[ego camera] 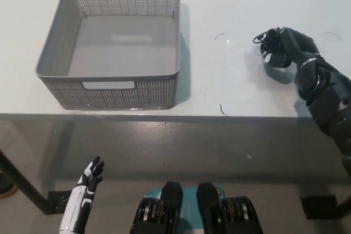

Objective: Use the right hand to pick up a webcam and put it into a container on the left side

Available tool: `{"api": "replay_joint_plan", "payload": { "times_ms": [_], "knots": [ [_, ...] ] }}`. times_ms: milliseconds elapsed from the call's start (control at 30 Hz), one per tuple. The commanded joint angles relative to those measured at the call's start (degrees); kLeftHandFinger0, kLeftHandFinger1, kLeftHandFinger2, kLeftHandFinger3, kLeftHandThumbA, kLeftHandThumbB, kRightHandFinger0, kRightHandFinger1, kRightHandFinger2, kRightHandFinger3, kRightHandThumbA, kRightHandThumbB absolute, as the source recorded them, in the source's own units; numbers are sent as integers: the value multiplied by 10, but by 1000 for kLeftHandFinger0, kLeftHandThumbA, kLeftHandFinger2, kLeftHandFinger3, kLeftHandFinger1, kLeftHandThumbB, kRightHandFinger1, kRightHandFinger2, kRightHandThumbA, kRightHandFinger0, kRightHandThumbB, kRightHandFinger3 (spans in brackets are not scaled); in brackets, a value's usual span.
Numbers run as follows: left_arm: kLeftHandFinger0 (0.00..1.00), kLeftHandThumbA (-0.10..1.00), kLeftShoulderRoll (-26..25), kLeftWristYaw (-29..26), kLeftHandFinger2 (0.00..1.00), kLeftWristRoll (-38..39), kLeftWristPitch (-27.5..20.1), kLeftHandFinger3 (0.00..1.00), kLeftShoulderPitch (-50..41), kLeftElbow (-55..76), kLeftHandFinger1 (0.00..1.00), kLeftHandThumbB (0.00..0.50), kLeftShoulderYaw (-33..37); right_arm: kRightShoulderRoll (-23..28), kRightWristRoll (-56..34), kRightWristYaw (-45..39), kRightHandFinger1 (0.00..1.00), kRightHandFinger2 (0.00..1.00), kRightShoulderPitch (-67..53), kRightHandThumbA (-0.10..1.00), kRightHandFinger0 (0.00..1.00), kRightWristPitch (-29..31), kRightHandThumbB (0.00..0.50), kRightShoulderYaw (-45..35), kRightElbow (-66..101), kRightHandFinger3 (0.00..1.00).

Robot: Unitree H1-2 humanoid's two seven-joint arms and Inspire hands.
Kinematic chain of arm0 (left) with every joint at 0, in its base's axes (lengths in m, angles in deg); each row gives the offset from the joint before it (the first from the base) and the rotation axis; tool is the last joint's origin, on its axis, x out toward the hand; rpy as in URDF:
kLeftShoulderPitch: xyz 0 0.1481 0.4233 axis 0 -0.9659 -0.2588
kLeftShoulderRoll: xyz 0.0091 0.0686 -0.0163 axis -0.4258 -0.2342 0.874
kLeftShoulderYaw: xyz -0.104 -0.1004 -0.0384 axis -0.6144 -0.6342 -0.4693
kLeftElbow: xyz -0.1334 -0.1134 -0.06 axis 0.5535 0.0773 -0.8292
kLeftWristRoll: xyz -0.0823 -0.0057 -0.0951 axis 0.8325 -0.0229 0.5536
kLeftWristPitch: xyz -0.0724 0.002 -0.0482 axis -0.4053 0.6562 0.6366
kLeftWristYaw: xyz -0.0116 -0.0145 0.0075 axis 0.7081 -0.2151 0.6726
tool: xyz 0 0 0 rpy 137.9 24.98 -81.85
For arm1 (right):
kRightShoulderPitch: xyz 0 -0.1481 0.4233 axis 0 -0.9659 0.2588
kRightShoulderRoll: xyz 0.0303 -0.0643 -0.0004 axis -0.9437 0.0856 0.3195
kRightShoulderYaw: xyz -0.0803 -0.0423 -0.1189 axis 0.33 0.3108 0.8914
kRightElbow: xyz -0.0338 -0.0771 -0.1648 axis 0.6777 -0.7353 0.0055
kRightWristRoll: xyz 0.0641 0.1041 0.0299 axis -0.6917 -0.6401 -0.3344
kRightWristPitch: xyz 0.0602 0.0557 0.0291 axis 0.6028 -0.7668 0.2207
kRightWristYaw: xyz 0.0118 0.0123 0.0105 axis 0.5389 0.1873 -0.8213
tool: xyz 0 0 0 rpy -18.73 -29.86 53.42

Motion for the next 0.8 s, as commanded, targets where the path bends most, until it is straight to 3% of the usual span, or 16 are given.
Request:
{"api": "replay_joint_plan", "payload": {
  "times_ms": [0,133,167,233,333,433,500,533,567,633,767],
  "knots": [
    [1000,1000,-8,-9,1000,0,-12,1000,4,13,1000,0,-4,18,-23,46,394,779,43,-100,0,37,166,-15,17,795],
    [1000,1000,-8,-7,1000,3,-7,1000,7,14,1000,0,-4,30,-28,61,345,758,69,-100,0,50,158,-28,34,742],
    [1000,1000,-8,-7,1000,3,-7,1000,7,13,1000,0,-5,33,-30,59,337,771,77,-100,0,49,137,-31,41,762],
    [1000,1000,-8,-3,1000,9,-7,1000,6,14,1000,0,-5,39,-31,54,320,758,92,-100,0,56,152,-34,51,725],
    [1000,1000,-9,-3,1000,7,-6,1000,5,15,1000,0,-4,42,-38,46,353,767,113,-100,0,56,187,-42,66,784],
    [1000,1000,-8,-4,1000,7,-8,1000,5,11,1000,0,-4,38,-40,40,370,793,134,-100,0,47,186,-49,104,839],
    [1000,1000,-10,-4,1000,5,-10,1000,6,9,1000,0,-4,36,-43,33,364,787,137,-100,0,46,177,-51,119,835],
    [1000,1000,-10,-3,1000,5,-9,1000,5,12,1000,0,-3,30,-45,24,309,708,142,-100,0,40,175,-53,141,793],
    [1000,1000,-9,-2,1000,6,-8,1000,5,12,1000,0,-3,27,-45,21,306,705,142,-100,0,37,175,-53,149,793],
    [1000,1000,-10,-1,1000,6,-7,1000,4,13,1000,0,-2,14,-43,14,335,762,145,-100,0,30,189,-51,185,872],
    [1000,1000,-10,-2,1000,1,-9,1000,2,16,1000,0,1,-15,-49,0,389,775,154,-100,0,4,189,-53,226,878]
  ]
}}
